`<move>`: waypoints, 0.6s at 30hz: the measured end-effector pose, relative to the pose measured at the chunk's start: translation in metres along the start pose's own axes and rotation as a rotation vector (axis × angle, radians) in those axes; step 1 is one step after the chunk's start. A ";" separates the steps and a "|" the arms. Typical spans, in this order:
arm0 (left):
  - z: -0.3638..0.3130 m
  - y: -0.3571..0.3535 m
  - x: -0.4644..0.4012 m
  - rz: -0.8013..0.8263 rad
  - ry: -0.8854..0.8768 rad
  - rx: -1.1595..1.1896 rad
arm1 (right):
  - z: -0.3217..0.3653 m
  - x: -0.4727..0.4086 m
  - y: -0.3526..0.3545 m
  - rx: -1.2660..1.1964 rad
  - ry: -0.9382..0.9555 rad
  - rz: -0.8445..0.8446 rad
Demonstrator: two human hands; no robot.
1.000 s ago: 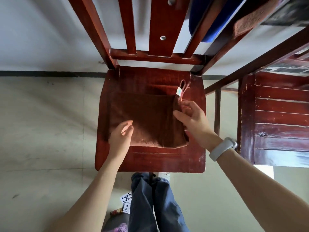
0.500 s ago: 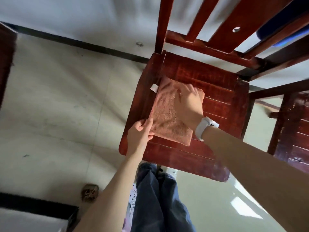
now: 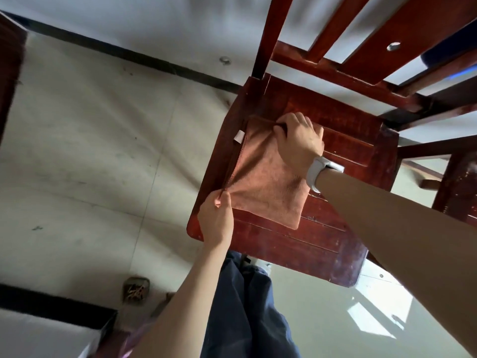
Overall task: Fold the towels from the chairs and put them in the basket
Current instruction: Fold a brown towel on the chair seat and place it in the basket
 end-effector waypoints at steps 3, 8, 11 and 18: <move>-0.003 -0.001 -0.004 -0.051 0.003 -0.113 | 0.000 -0.002 -0.001 0.009 0.012 0.028; -0.025 0.003 0.007 -0.194 -0.210 -0.425 | 0.006 0.024 0.020 -0.015 0.173 -0.134; -0.045 -0.013 0.017 -0.156 -0.685 -0.721 | 0.002 0.059 0.014 0.126 0.313 -0.177; -0.021 -0.047 -0.008 0.223 -0.956 -1.132 | -0.018 0.087 -0.046 0.406 0.306 0.079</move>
Point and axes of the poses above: each hand's wrist, its own x-axis away from the middle knuckle, its own y-axis out of the back of the hand, z = x × y, the point moved 5 cm from there along -x, towards the middle knuckle, and after that the axes turned 5 degrees about z, right-handed, at the moved point
